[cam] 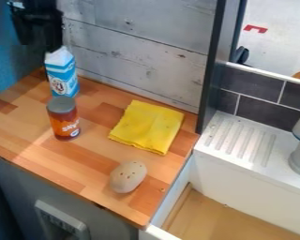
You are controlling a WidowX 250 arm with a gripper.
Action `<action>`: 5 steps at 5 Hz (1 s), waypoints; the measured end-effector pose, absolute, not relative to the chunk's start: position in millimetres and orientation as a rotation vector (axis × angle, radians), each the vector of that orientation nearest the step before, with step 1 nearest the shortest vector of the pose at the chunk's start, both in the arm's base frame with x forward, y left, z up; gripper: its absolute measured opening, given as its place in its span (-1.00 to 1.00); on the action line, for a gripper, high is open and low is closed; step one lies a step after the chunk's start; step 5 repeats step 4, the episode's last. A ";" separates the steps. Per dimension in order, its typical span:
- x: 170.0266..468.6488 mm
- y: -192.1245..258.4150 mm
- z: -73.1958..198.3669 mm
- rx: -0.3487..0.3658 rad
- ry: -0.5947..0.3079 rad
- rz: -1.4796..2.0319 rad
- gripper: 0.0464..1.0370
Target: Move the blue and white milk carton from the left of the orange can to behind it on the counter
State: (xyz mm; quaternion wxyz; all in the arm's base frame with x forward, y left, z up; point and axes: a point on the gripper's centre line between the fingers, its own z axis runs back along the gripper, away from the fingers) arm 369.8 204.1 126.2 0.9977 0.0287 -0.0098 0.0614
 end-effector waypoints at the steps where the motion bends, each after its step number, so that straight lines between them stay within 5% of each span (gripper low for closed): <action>1: 329.2 186.8 144.6 0.096 -0.031 0.128 0.94; 3: 274.5 144.6 138.7 0.072 0.003 0.021 0.94; 5: 272.5 136.4 122.8 0.070 0.007 0.008 0.94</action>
